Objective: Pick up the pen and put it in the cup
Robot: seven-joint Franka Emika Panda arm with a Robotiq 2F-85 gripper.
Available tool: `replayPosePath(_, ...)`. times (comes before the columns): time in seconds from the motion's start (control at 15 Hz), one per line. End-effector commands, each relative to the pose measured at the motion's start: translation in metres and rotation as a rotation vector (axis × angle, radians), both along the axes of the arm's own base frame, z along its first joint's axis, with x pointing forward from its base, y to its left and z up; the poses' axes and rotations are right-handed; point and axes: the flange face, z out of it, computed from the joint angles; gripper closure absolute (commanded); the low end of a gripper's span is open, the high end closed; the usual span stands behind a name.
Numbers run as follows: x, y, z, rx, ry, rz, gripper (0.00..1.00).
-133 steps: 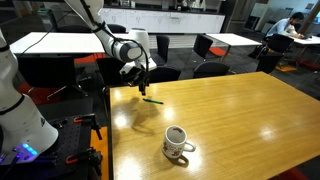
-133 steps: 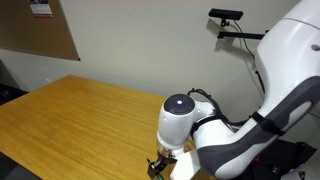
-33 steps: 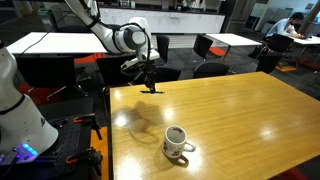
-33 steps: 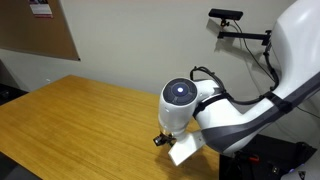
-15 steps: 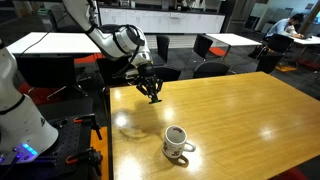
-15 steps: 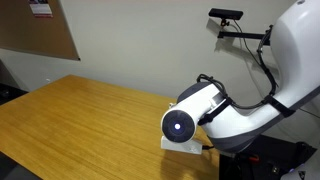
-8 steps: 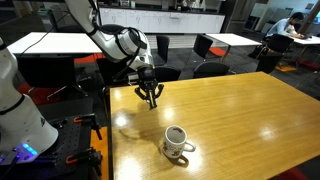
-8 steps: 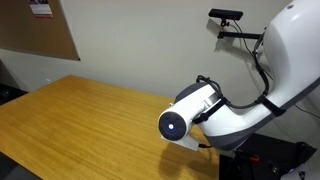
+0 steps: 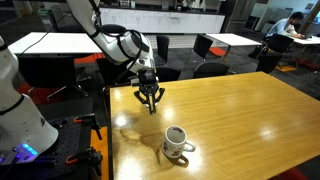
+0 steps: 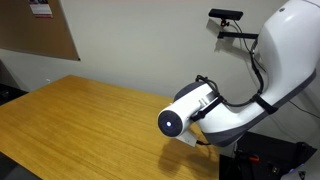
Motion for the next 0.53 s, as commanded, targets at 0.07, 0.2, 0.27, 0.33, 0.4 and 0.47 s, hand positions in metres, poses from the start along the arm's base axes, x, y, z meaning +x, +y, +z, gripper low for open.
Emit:
replayPosePath(0.07, 0.0004, 0.0004, 0.0004, 0.000, 0.000, -0.001, 0.88)
replayPosePath(0.2, 0.0007, 0.0004, 0.0007, 0.000, -0.001, -0.001, 0.88)
replayPosePath(0.27, 0.0008, 0.0004, 0.0008, 0.000, -0.001, -0.001, 0.88)
replayPosePath(0.33, 0.0009, 0.0004, 0.0008, 0.000, -0.001, -0.001, 0.97)
replayPosePath(0.4, -0.0004, -0.0048, 0.0010, -0.003, -0.004, -0.008, 0.97)
replayPosePath(0.47, -0.0018, -0.0075, 0.0014, -0.003, -0.002, -0.004, 0.97)
